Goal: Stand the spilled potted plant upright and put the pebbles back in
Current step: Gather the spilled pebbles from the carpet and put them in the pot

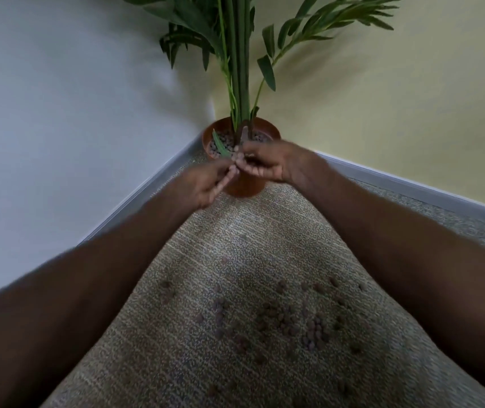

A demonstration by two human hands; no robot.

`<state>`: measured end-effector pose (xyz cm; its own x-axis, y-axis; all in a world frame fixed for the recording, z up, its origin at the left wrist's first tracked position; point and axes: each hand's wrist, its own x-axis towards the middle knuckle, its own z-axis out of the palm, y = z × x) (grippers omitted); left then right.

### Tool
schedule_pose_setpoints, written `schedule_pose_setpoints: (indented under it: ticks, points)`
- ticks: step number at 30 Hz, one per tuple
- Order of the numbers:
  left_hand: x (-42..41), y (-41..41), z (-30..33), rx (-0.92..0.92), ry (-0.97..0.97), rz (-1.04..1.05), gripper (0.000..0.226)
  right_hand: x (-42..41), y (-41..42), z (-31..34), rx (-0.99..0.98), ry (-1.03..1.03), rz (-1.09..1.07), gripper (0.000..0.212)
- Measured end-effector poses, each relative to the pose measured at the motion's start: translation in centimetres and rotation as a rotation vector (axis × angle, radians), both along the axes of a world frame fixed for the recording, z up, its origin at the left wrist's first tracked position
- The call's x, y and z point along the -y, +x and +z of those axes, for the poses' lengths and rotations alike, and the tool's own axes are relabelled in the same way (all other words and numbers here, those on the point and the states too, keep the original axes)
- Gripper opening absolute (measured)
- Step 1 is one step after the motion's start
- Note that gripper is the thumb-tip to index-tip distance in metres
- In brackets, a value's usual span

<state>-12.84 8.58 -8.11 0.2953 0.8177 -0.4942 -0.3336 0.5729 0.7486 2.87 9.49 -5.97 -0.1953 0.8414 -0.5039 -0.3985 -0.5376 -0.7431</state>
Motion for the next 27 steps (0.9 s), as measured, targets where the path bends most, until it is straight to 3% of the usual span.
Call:
schedule_pose_setpoints:
  ticks: [4,7,11,13,15,17,18,22,25,27]
  points:
    - [-3.7,2.0,3.7,-0.206,0.139,-0.018,0.012,-3.2,-0.3,1.9,0.324,0.137,-0.123,0.008]
    - [-4.6,2.2,3.8,-0.342,0.222,0.050,0.011,-3.9,-0.7,1.1,0.568,0.191,-0.073,0.020]
    - [-2.2,-1.0,-0.2,-0.516,0.330,0.087,0.011,-3.4,-0.6,-1.4,1.102,0.457,-0.159,0.026]
    - [-0.1,-3.7,-3.6,-0.611,0.389,0.012,0.019,-1.5,-0.7,-3.3,1.132,0.570,-0.209,0.029]
    - [1.6,-6.7,-7.3,-0.868,0.523,-0.086,0.018,0.6,-0.7,-6.0,1.153,0.723,-0.109,0.026]
    - [2.8,-9.2,-10.2,-1.260,0.706,-0.267,0.029,2.2,-0.8,-8.8,1.203,0.865,0.148,0.019]
    - [3.0,-9.9,-11.3,-1.355,0.768,-0.354,0.039,2.9,-0.9,-10.1,1.211,0.856,0.314,0.015]
    - [2.2,-10.3,-14.5,-1.487,0.864,-0.606,0.061,6.3,-3.4,-15.2,1.338,0.907,0.818,0.039]
    - [1.0,-10.2,-15.5,-1.605,0.809,-0.721,0.067,8.3,-4.8,-17.4,1.423,1.069,0.819,0.031]
    - [0.8,-10.5,-15.5,-1.572,0.863,-0.674,0.058,9.0,-4.9,-17.9,1.411,1.151,0.810,0.029]
